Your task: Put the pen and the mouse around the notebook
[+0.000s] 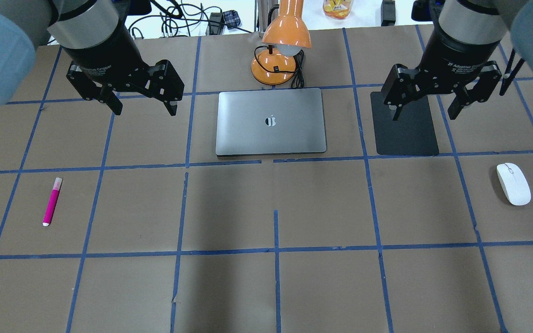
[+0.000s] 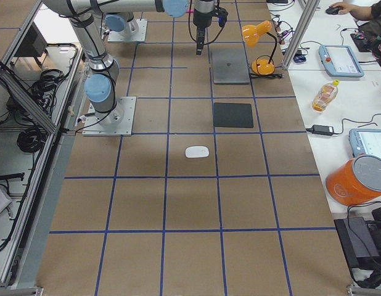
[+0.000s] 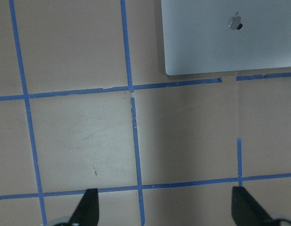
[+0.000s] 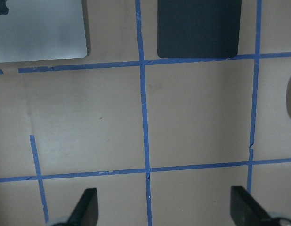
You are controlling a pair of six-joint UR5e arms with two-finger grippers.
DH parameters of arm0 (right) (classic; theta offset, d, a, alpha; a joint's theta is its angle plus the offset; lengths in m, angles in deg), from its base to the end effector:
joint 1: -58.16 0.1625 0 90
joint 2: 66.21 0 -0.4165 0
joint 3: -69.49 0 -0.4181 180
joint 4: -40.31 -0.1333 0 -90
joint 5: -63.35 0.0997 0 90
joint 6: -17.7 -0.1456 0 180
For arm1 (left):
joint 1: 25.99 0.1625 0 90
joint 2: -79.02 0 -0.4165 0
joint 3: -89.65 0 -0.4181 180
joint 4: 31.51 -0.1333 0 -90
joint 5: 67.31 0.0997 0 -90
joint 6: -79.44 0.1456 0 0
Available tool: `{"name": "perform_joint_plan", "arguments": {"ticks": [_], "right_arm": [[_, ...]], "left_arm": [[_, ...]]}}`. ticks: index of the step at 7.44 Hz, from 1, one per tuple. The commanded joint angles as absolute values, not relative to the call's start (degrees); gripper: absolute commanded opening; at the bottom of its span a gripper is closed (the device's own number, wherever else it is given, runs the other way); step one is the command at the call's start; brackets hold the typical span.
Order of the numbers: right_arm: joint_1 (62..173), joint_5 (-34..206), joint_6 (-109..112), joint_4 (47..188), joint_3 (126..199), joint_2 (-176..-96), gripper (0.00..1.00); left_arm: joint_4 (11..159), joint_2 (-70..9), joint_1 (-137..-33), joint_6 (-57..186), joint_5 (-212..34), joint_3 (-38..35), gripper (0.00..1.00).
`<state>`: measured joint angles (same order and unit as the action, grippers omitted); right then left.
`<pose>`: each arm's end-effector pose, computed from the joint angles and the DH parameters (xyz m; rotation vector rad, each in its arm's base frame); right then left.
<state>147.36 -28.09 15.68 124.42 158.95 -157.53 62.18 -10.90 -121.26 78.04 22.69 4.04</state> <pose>0.1227 -0.4993 0.4403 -0.0752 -3.1129 -0.1091 -0.1803 -0.5035 0.4674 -0.1060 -3.1389 0.0213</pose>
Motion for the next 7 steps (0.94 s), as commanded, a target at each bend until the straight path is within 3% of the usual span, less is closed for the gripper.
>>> {"name": "perform_joint_plan", "arguments": {"ticks": [1,5,7], "right_arm": [[147.37,-28.31,15.68,124.51,159.31,-157.53,1.00],[144.93,-29.20,15.86,125.65,159.22,-156.92,1.00],[134.16,-29.11,23.17,125.48,159.66,-156.57,1.00]], "left_arm": [[62.09,-10.89,-121.17,78.12,22.69,4.04,1.00],[66.10,-9.13,-109.18,84.23,23.74,3.43,1.00],[65.61,-9.57,-97.67,95.03,23.57,0.46,1.00]]}}
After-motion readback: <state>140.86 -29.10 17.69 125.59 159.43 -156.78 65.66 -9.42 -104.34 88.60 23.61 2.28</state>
